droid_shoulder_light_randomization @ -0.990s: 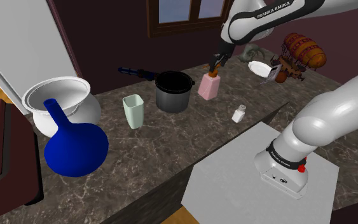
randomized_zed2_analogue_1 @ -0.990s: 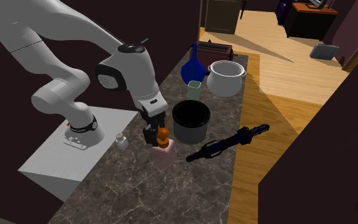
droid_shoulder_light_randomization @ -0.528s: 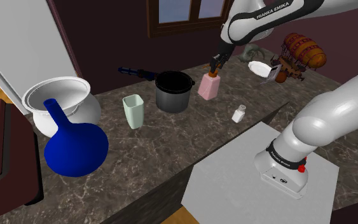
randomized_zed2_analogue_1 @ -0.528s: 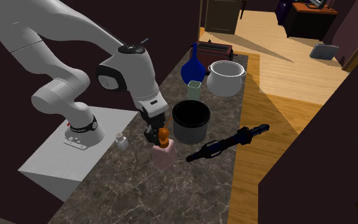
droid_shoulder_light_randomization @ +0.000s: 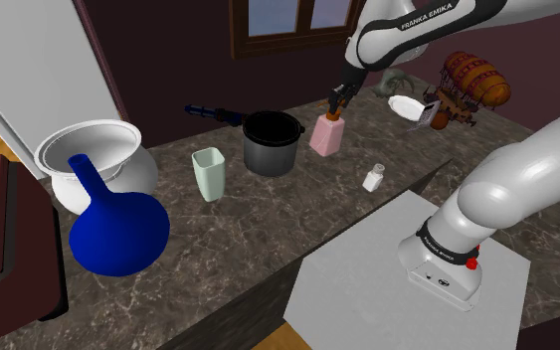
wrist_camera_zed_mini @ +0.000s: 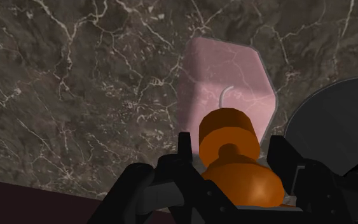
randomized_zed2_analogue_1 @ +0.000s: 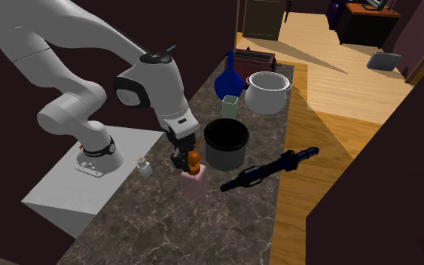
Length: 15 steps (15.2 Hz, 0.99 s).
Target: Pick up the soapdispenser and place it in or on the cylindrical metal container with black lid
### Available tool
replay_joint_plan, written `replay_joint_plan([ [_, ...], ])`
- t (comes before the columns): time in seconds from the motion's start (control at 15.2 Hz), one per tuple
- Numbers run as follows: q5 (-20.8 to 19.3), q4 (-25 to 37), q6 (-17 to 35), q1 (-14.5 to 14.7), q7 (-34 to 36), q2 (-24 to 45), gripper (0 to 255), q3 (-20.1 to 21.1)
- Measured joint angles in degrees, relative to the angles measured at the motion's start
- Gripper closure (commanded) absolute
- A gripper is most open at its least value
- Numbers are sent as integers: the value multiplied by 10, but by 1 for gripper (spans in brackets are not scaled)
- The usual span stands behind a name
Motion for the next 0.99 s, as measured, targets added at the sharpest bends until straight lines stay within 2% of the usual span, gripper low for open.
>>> replay_joint_plan([
  [0.2, 0, 5, -10, 0, -1, -5, 255, 0],
  [0.99, 3, 65, -108, 1, -3, -43, 255, 4],
])
